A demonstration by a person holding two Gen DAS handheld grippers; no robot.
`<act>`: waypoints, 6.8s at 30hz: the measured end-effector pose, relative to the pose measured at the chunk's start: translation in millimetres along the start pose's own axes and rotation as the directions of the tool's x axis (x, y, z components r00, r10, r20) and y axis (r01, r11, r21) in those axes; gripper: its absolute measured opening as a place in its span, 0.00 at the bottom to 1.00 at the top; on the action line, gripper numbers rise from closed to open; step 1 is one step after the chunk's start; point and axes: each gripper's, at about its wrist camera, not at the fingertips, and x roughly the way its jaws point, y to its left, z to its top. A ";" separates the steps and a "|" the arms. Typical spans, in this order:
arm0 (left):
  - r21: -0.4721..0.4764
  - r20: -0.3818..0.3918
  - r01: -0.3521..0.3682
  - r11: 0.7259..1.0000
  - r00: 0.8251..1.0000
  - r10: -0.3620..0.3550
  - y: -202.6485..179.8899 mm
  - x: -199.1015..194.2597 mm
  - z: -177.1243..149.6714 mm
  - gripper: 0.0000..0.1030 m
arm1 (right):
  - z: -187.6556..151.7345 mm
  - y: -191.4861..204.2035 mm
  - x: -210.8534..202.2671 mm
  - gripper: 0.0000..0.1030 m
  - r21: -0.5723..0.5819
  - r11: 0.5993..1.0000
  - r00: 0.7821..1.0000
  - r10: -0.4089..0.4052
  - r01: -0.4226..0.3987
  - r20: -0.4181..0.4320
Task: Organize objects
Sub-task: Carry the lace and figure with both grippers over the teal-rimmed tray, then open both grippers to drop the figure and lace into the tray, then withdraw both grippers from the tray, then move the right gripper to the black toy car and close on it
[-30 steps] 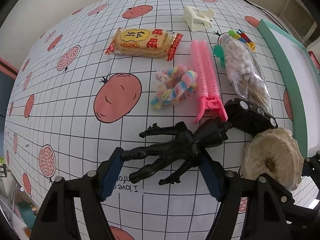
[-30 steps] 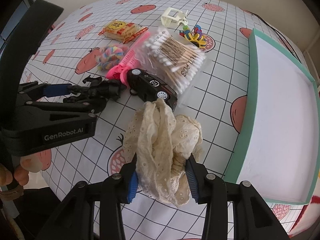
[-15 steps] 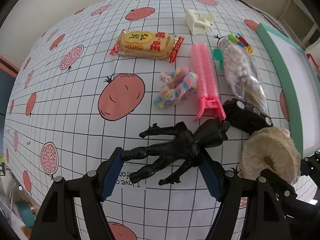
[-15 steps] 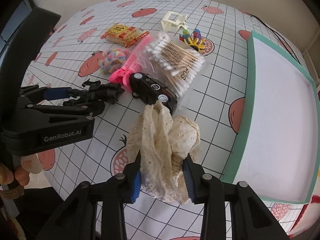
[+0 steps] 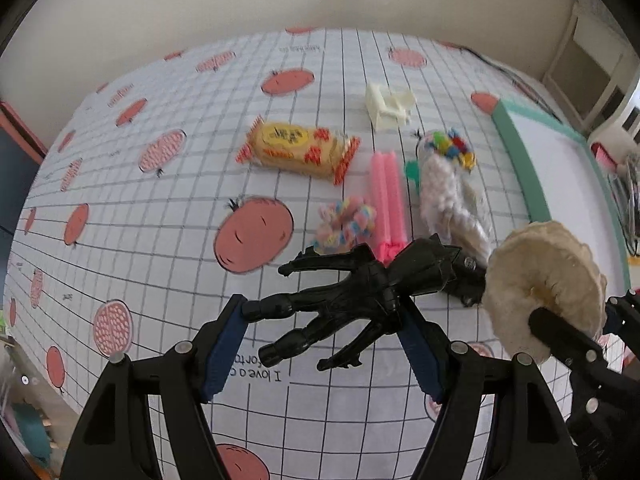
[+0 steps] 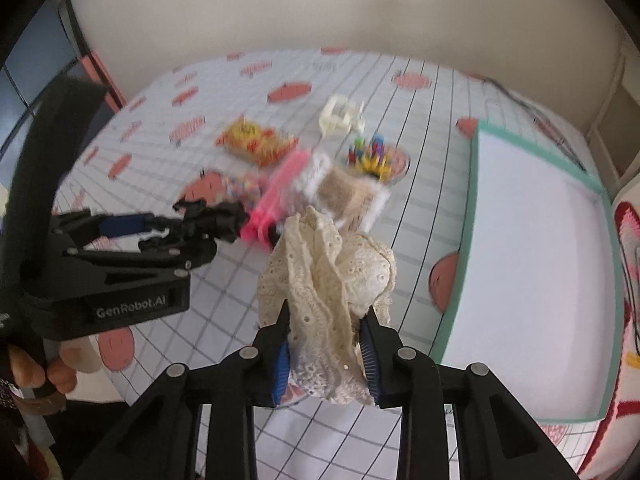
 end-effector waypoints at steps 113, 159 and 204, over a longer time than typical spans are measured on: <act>0.160 0.236 0.300 0.940 0.913 -0.332 -217.7 38.5 77.1 0.74 | -5.0 -253.1 2.0 0.65 0.524 0.823 0.918 -0.355 0.219 0.174; -0.012 0.293 0.172 0.985 0.942 -0.161 -167.5 43.0 78.4 1.00 | -6.4 -230.2 6.0 1.00 0.426 0.875 0.931 -0.326 0.231 0.165; -0.320 0.402 0.182 0.930 0.915 -0.041 8.6 -10.2 72.7 1.00 | 39.1 -106.7 -17.2 1.00 0.242 0.964 0.922 -0.191 0.111 0.336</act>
